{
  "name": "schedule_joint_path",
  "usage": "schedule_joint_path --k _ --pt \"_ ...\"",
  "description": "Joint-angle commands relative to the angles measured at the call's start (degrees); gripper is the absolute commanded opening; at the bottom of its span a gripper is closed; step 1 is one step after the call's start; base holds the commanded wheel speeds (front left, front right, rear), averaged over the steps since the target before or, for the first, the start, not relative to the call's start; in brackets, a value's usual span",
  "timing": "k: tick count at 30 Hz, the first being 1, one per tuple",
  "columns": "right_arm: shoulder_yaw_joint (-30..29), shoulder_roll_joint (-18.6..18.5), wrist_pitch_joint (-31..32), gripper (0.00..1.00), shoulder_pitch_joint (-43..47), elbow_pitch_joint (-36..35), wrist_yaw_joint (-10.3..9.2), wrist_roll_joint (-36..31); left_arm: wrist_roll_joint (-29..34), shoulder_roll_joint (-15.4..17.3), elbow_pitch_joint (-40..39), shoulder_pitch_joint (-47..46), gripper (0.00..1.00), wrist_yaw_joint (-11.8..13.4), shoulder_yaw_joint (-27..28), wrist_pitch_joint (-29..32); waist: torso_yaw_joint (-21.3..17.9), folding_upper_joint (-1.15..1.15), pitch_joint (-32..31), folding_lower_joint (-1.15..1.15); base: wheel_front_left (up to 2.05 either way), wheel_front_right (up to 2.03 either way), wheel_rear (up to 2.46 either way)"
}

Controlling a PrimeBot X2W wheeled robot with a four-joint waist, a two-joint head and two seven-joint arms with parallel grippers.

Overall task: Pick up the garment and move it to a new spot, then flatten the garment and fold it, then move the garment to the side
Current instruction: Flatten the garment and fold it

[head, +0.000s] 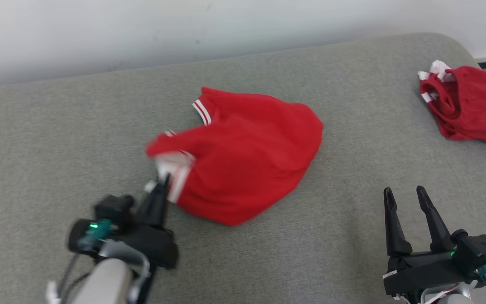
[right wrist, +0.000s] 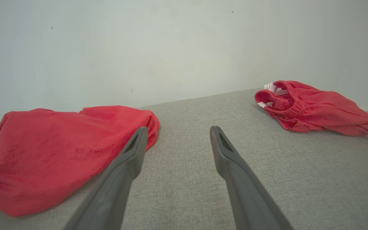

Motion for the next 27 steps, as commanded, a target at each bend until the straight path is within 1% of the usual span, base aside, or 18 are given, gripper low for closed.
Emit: schedule_joint_path --k 1,9,14,17,19,27 --pt "-0.1 0.0 -0.3 1.00 0.4 -0.1 -0.15 0.1 -0.5 1.5 -2.4 0.7 0.00 0.9 2.1 -0.2 1.7 -0.01 -1.2 -0.01 0.00 0.00 0.00" --pt "0.1 0.3 -0.3 1.00 1.5 0.0 -0.15 0.1 0.3 8.8 -15.0 4.5 0.00 4.8 11.9 -0.2 4.6 -0.01 -3.4 -0.01 0.00 0.00 0.00" --pt "0.3 0.5 -0.3 1.00 1.6 0.0 -0.15 0.1 -0.2 10.9 -20.1 6.7 0.00 6.6 14.5 0.5 4.9 -0.01 -3.9 -0.01 0.00 0.00 0.00" --pt "0.3 0.6 -0.3 1.00 1.7 0.0 -0.15 0.2 -0.6 11.0 -22.5 9.3 0.00 7.0 14.3 1.9 4.9 -0.01 -3.9 -0.01 0.00 0.00 0.00" --pt "0.4 0.7 -0.3 1.00 1.8 0.2 -0.15 0.4 -0.9 10.4 -23.2 11.2 0.00 7.1 13.8 2.5 4.9 -0.01 -3.8 -0.01 0.00 0.00 0.00" --pt "-0.2 0.6 -0.3 1.00 2.2 0.2 -0.15 0.6 -2.4 8.4 -21.9 17.8 0.00 8.3 14.0 1.9 5.2 -0.01 -3.8 -0.01 0.00 0.00 0.00"
